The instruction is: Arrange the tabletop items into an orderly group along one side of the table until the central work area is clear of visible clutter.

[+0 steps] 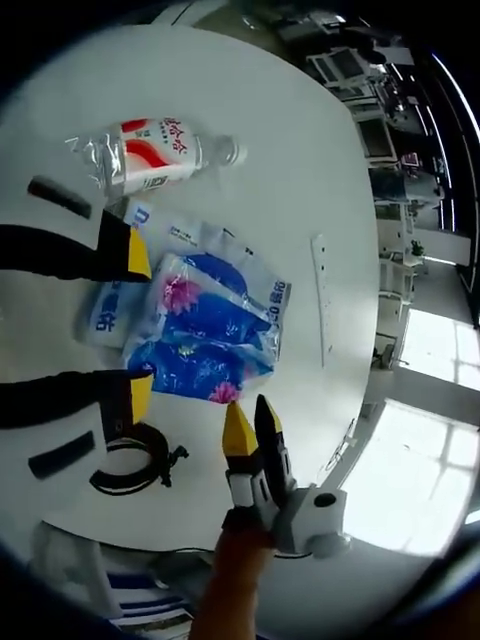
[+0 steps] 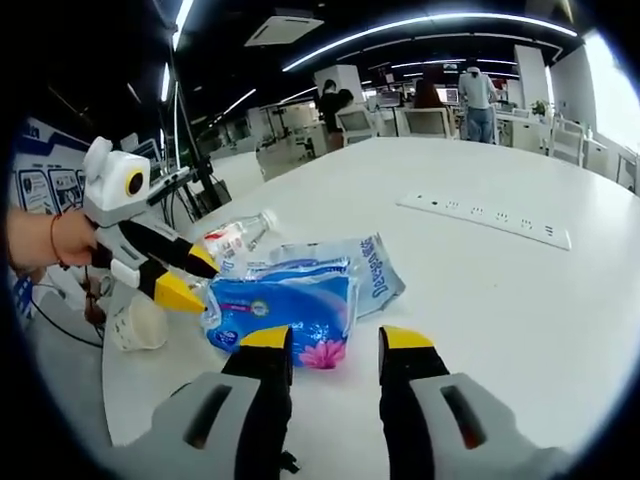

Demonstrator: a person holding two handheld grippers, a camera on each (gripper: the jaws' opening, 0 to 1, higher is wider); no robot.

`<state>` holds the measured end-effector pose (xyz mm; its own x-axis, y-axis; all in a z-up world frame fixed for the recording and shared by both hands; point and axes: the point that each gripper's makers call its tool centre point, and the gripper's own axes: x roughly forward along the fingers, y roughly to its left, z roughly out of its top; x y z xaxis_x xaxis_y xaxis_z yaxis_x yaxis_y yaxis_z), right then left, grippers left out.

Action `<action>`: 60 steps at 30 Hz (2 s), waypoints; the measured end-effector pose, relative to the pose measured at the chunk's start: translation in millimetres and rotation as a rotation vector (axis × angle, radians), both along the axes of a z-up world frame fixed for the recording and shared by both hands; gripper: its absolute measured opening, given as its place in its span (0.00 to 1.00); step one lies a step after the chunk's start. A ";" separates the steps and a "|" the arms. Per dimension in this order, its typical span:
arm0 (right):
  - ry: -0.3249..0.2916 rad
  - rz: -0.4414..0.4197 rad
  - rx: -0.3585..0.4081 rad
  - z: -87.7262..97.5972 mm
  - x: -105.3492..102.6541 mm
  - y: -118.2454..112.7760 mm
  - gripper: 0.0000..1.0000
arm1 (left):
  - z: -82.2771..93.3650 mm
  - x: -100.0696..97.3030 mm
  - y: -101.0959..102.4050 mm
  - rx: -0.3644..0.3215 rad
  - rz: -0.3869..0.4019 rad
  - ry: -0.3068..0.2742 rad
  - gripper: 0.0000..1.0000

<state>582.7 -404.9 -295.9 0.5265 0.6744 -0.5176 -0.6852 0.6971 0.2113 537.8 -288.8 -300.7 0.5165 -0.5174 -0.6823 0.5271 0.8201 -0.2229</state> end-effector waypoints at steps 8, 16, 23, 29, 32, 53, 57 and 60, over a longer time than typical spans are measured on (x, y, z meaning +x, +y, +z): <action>0.008 -0.001 -0.008 -5.6 5.6 0.1 0.26 | -0.9 0.5 -2.3 0.015 -0.003 0.001 0.25; 0.015 -0.002 -0.009 -7.8 6.6 -0.1 0.17 | -2.2 -0.5 -3.8 0.022 -0.007 0.009 0.19; 0.023 -0.001 -0.009 -10.8 5.2 -0.4 0.09 | -4.7 -2.1 -3.5 0.026 -0.008 0.015 0.14; 0.020 0.004 -0.009 -11.3 3.8 -0.6 0.00 | -5.9 -2.4 -2.9 0.032 -0.015 0.017 0.10; 0.025 0.004 -0.010 -12.1 3.2 -0.8 0.00 | -6.5 -3.2 -3.0 0.034 -0.018 0.021 0.09; 0.016 -0.010 0.004 -3.4 1.5 -4.4 0.00 | -3.7 -1.7 -6.4 0.032 -0.042 0.006 0.00; 0.006 -0.012 0.006 3.1 0.8 -5.3 0.00 | 1.1 -0.4 -7.7 0.027 -0.048 -0.001 0.00; -0.003 -0.012 0.007 7.0 0.4 -6.5 0.00 | 5.0 0.6 -8.3 0.021 -0.054 -0.004 0.00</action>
<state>583.2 -411.4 -288.9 0.5362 0.6716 -0.5114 -0.6770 0.7040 0.2146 538.4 -297.1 -295.7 0.4906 -0.5304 -0.6914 0.5715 0.7948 -0.2041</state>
